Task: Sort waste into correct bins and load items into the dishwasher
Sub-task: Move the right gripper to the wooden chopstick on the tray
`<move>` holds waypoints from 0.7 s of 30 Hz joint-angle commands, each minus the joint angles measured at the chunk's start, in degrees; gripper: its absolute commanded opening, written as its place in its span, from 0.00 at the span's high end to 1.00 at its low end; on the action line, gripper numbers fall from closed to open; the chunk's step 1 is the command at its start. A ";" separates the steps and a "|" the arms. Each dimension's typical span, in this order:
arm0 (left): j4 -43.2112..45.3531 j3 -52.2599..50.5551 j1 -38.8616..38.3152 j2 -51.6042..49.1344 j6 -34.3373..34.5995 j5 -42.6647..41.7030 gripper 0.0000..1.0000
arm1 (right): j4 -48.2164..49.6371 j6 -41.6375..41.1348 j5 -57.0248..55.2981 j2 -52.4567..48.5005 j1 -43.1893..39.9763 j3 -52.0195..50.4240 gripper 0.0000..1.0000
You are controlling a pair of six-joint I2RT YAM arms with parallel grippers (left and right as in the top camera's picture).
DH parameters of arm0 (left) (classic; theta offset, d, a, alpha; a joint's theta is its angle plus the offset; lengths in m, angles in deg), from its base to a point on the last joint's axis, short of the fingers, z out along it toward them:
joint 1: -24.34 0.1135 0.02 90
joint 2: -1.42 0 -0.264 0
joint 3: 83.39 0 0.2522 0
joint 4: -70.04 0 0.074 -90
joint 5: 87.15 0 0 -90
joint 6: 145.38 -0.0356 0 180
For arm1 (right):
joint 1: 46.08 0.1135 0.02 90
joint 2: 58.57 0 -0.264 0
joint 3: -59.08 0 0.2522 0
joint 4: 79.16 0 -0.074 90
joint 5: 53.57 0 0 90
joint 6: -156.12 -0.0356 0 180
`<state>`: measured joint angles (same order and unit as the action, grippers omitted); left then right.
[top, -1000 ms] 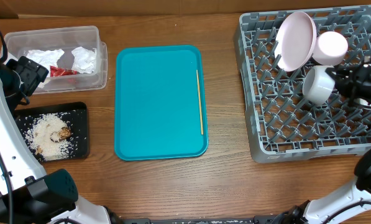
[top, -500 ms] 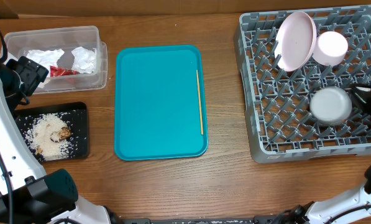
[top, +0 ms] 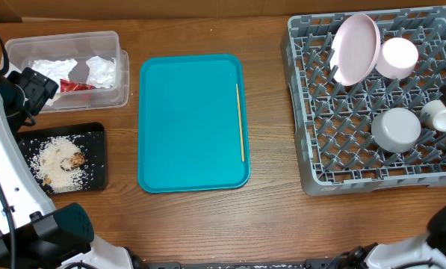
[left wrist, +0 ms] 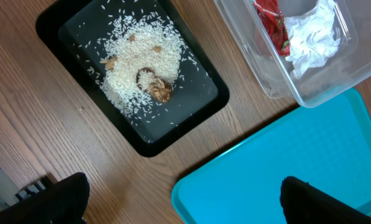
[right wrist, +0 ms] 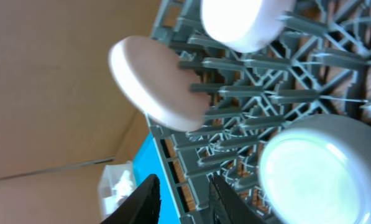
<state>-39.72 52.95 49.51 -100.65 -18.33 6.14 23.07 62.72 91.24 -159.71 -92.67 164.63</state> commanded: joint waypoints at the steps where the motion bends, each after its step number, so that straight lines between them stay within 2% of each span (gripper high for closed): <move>1: 0.07 -0.26 0.31 -0.26 -0.68 0.72 0.00 | -0.90 0.57 -5.18 8.22 5.51 2.10 0.71; 4: 0.07 -0.26 0.31 -0.26 -0.66 0.72 0.00 | -0.57 2.56 -9.68 13.07 13.05 2.10 0.70; 10: 0.07 -0.26 0.31 -0.26 -0.66 0.70 0.00 | 0.74 0.15 -23.56 16.41 35.28 2.08 0.58; 12: 0.07 -0.26 0.31 -0.26 -0.68 0.72 0.00 | 0.98 -1.66 -29.66 15.50 42.82 1.97 0.48; 14: 0.07 -0.26 0.31 -0.26 -0.66 0.72 0.00 | 2.19 -4.24 -36.39 13.68 51.34 1.81 0.25; 18: 0.07 -0.26 0.31 -0.26 -0.66 0.72 0.00 | 5.14 -9.05 -45.29 8.33 63.76 1.60 0.00; 21: 0.07 -0.26 0.31 -0.26 -0.68 0.72 0.00 | 8.92 -10.40 -45.57 2.93 70.38 1.60 0.00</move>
<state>-39.75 52.95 49.53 -100.65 -18.33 6.12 30.15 55.75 52.03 -152.85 -26.42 165.94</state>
